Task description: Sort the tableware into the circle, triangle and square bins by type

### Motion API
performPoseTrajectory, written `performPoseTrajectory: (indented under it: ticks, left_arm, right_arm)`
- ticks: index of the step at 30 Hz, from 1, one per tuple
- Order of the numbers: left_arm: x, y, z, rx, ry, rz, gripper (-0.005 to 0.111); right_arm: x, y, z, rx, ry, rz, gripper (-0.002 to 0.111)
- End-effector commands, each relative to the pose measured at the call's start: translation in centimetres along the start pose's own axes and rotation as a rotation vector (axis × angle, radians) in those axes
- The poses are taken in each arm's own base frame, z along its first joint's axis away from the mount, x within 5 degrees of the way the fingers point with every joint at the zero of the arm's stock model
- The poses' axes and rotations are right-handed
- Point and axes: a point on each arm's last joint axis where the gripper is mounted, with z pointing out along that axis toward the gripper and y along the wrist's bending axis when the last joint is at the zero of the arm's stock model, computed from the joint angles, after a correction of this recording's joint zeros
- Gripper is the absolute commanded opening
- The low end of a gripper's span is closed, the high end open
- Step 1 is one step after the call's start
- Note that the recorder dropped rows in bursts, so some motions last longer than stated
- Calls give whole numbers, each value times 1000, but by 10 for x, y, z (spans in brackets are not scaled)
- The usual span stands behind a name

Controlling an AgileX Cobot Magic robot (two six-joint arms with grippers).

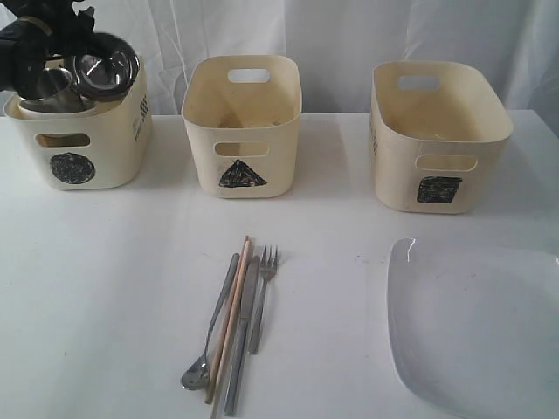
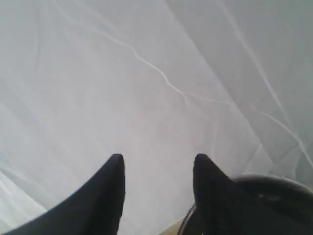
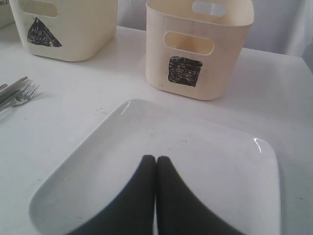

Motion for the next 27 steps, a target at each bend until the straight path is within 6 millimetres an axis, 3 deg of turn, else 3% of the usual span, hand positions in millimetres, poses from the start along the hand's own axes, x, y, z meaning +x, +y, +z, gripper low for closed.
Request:
performPoseTrajectory:
  ticks: [1,6,11,13,17,21,24,27]
  left_arm:
    - [-20,12,-4,-25,-43,-6,50]
    - [-63,38,-21,-65,-101,-12,47]
    - [-113,66,-64,37,122,-232,1]
    - [-125,75,-86,98,227,-267,0]
    - [-129,84,-113,126,307,-271,0]
    - [-102,82,-152,155,491,-362,0]
    - [-76,77,-196,112,542,-430,0]
    - [-69,70,-259,12,400,-451,0]
  right_arm:
    - [-1,0,0,5,-16,-5,0]
    - [-1,0,0,5,-16,-5,0]
    - [-1,0,0,5,-16,-5,0]
    - [-1,0,0,5,-16,-5,0]
    - [-1,0,0,5,-16,-5,0]
    - [-1,0,0,5,-16,-5,0]
    - [-1,0,0,5,-16,-5,0]
    - [-1,0,0,5,-16,-5,0]
